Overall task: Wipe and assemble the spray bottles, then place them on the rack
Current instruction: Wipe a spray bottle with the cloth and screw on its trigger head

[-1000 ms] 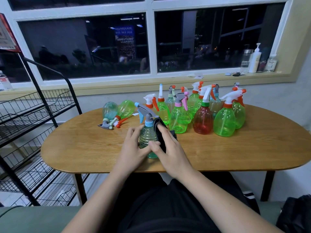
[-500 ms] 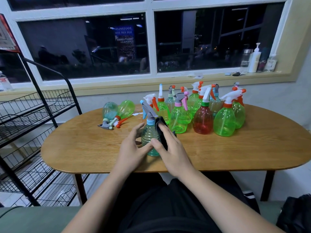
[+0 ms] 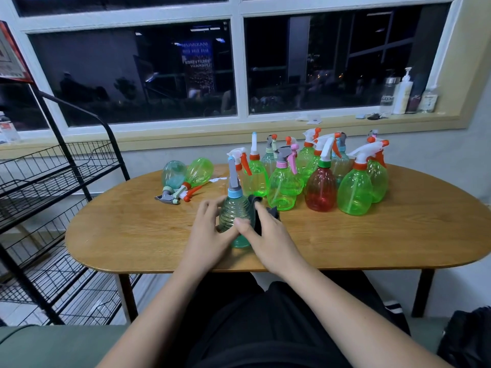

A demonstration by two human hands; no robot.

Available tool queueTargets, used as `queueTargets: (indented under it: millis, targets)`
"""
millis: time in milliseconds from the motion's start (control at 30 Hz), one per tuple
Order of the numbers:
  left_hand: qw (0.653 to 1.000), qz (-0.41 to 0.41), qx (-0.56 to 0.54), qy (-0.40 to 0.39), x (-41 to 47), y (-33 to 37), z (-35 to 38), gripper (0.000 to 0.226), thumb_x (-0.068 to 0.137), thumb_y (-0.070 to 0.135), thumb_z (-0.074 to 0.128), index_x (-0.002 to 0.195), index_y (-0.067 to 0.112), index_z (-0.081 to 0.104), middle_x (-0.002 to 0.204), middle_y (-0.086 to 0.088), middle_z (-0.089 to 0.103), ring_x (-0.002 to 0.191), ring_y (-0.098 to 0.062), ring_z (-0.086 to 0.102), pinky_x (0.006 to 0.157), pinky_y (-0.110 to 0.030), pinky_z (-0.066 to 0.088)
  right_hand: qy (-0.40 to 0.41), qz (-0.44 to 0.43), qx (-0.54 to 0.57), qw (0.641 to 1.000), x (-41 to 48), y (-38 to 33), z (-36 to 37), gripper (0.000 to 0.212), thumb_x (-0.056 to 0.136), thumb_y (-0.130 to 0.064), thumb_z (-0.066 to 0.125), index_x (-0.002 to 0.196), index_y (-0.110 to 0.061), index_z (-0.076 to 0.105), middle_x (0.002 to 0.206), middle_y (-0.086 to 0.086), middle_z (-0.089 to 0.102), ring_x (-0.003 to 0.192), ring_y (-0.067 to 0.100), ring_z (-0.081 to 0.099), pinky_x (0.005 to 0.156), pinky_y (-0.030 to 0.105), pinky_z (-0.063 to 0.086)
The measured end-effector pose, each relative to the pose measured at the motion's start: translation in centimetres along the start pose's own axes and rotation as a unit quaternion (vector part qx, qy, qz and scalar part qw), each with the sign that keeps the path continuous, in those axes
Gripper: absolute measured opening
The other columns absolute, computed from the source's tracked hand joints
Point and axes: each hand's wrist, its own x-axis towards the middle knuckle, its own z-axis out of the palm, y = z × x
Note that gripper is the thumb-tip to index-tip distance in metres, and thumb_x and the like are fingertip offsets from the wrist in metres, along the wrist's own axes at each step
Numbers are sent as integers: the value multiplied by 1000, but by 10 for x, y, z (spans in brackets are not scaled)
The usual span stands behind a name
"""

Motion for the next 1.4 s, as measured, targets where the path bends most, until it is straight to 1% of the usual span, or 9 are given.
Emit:
queueTargets:
  millis: [200, 333, 433, 567, 700, 867, 967, 1200, 1400]
  targets:
    - [1000, -6, -19, -5, -1, 2, 0, 69, 84, 44, 86, 147, 36, 57, 126, 17, 60, 121, -2, 61, 101, -25, 50, -1, -55, -35, 998, -9, -3, -3, 78, 103, -62, 53, 168, -28, 25, 168, -21, 27, 154, -7, 21, 120, 17, 20]
    - [999, -22, -36, 2, -3, 6, -1, 65, 88, 38, 84, 146, 30, 56, 131, 19, 68, 116, 7, 63, 96, -17, 52, -9, 25, 11, 1000, 3, 0, -5, 68, 95, -83, 44, 147, -40, 51, 131, -17, 68, 121, 7, 63, 101, 36, 51]
    - [998, -41, -57, -1, -4, 7, -2, 61, 89, 42, 83, 142, 32, 54, 130, 22, 69, 118, 6, 64, 100, -27, 56, 4, 48, 10, 999, 5, 2, -4, 61, 92, -87, 41, 125, -38, 58, 101, -13, 71, 97, 13, 67, 82, 38, 52]
    - [998, -28, -57, -11, -3, 8, -2, 54, 92, 33, 82, 139, 33, 55, 130, 23, 68, 124, 5, 62, 104, -38, 56, 2, -10, -3, 1000, -3, -5, -4, 73, 98, -77, 47, 157, -36, 41, 156, -21, 49, 142, 0, 45, 116, 33, 40]
    - [999, -8, -49, -9, -1, 5, -1, 64, 85, 36, 89, 141, 32, 58, 133, 16, 57, 126, -2, 60, 95, -32, 60, 3, -48, -28, 998, -10, -6, -6, 78, 105, -56, 56, 169, -29, 22, 171, -20, 23, 156, -7, 17, 122, 20, 19]
    - [999, 10, -35, 1, -2, 5, -1, 69, 82, 22, 91, 141, 34, 58, 131, 8, 57, 118, 7, 59, 88, -8, 50, -22, 2, -26, 999, 2, -1, -5, 80, 98, -79, 44, 162, -35, 30, 159, -17, 46, 148, 5, 41, 115, 31, 38]
    - [999, -12, -48, -2, -2, 4, 0, 73, 83, 27, 89, 147, 32, 56, 134, 13, 63, 122, 2, 61, 96, -21, 56, -12, 60, 0, 998, 8, 4, -3, 90, 86, -97, 35, 146, -31, 44, 120, -4, 66, 117, 25, 65, 101, 45, 51]
    - [997, -26, -57, -33, -4, 13, 0, 69, 90, 21, 82, 150, 35, 52, 130, 20, 71, 123, 4, 64, 103, -35, 57, 6, -24, -9, 1000, -5, -5, -7, 75, 106, -59, 51, 169, -29, 21, 163, -28, 25, 150, -12, 19, 120, 20, 20]
    - [1000, 3, 5, -26, -2, 5, 0, 78, 82, 51, 79, 153, 37, 49, 130, 17, 54, 124, -4, 58, 101, -42, 56, -22, -8, -6, 1000, 2, 0, -5, 68, 104, -66, 47, 163, -38, 30, 162, -19, 41, 148, 1, 37, 117, 30, 34]
